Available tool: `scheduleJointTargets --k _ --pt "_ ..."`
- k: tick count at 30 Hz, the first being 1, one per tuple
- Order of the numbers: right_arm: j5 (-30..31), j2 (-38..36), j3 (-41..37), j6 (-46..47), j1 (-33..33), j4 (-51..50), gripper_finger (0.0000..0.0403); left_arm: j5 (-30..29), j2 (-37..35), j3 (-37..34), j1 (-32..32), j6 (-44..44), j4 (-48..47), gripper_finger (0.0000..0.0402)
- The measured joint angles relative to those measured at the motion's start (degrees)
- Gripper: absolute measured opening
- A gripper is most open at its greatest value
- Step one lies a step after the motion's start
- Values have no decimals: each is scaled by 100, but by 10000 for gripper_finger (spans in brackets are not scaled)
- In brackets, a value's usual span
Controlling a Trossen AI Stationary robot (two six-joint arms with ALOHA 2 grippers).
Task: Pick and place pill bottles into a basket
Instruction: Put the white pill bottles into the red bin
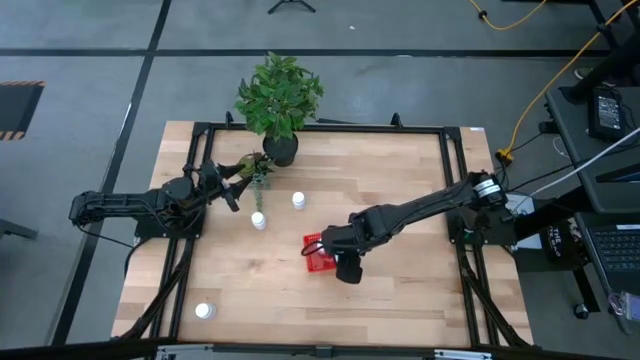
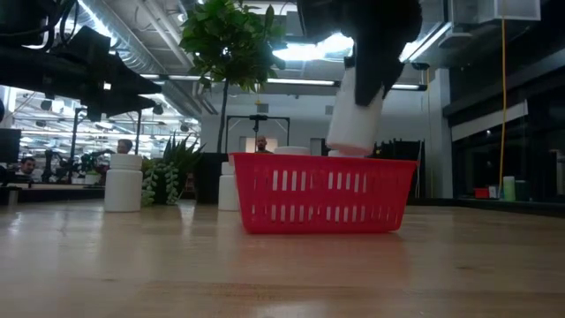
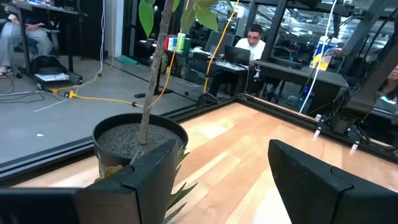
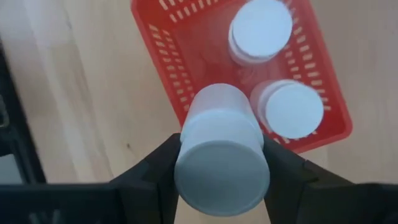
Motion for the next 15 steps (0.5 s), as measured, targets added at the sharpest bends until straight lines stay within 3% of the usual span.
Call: scheduleJointTargets --k 15 --pt "-152 669 -7 130 -133 -94 165 -10 -2 0 0 0 0 246"
